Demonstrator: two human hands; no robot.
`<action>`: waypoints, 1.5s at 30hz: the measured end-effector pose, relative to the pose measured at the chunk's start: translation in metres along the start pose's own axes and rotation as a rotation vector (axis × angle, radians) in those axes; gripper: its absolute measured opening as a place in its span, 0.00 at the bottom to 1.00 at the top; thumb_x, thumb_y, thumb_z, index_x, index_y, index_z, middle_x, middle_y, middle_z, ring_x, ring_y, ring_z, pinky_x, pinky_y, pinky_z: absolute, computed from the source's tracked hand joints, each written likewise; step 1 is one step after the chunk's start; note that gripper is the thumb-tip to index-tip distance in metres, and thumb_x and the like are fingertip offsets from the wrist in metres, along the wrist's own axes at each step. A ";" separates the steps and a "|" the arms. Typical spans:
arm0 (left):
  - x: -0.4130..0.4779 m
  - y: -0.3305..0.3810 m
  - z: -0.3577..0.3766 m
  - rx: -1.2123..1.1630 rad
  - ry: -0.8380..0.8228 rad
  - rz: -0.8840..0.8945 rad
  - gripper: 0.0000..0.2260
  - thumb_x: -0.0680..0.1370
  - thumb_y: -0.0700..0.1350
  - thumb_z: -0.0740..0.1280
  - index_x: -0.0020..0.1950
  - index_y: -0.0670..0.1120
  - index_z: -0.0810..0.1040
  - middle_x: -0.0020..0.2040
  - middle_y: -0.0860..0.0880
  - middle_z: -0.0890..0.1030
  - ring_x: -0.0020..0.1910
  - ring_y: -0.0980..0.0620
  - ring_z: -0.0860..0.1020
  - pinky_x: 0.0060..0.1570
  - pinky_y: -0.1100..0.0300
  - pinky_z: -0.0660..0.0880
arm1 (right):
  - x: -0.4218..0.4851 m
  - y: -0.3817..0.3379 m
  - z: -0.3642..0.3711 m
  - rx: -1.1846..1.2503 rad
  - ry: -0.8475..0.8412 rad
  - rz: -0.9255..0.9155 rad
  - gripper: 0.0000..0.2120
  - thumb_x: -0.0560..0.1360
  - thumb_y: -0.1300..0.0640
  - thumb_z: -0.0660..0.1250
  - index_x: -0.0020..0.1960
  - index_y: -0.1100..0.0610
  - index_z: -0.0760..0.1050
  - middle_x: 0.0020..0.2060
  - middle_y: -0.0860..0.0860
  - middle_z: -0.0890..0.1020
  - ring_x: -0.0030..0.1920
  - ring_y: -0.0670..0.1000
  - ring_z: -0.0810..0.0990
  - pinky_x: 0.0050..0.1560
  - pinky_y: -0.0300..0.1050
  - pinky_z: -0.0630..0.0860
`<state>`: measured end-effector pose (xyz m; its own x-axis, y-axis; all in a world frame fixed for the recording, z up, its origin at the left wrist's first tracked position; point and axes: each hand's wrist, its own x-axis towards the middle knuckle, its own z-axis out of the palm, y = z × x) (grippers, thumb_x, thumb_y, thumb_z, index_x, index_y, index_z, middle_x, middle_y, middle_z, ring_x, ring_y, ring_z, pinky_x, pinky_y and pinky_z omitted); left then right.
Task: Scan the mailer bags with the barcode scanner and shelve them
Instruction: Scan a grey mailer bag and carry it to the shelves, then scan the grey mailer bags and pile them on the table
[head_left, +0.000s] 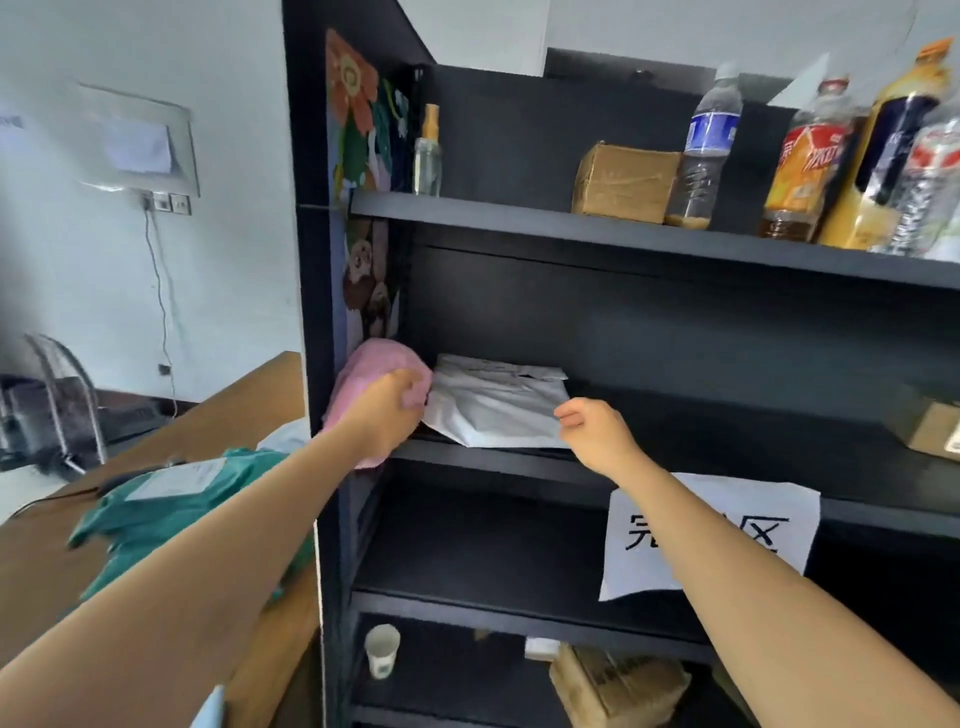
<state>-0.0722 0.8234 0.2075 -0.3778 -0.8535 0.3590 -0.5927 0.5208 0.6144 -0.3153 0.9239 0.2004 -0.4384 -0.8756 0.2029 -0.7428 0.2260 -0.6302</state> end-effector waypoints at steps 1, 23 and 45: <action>-0.016 0.000 -0.012 -0.019 -0.004 -0.021 0.16 0.77 0.39 0.63 0.65 0.43 0.74 0.59 0.44 0.78 0.55 0.46 0.77 0.51 0.62 0.71 | -0.010 -0.006 0.000 -0.010 -0.023 -0.021 0.18 0.76 0.67 0.60 0.64 0.60 0.76 0.61 0.57 0.79 0.61 0.55 0.77 0.54 0.40 0.71; -0.305 -0.231 -0.379 0.451 0.133 -0.411 0.20 0.77 0.42 0.65 0.69 0.46 0.70 0.62 0.44 0.76 0.56 0.45 0.76 0.56 0.58 0.70 | -0.170 -0.359 0.271 0.063 -0.440 -0.424 0.14 0.75 0.64 0.64 0.61 0.61 0.76 0.59 0.57 0.79 0.59 0.56 0.77 0.51 0.40 0.69; -0.184 -0.561 -0.610 0.608 0.120 -0.507 0.18 0.77 0.45 0.63 0.66 0.45 0.72 0.65 0.44 0.74 0.65 0.45 0.71 0.65 0.51 0.68 | -0.057 -0.682 0.562 -0.116 -0.487 -0.768 0.16 0.71 0.63 0.67 0.59 0.59 0.77 0.52 0.53 0.81 0.52 0.52 0.78 0.51 0.42 0.74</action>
<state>0.7641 0.6764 0.2254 0.1006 -0.9672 0.2331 -0.9686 -0.0417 0.2452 0.5005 0.5800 0.1972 0.4391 -0.8801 0.1804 -0.7997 -0.4744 -0.3679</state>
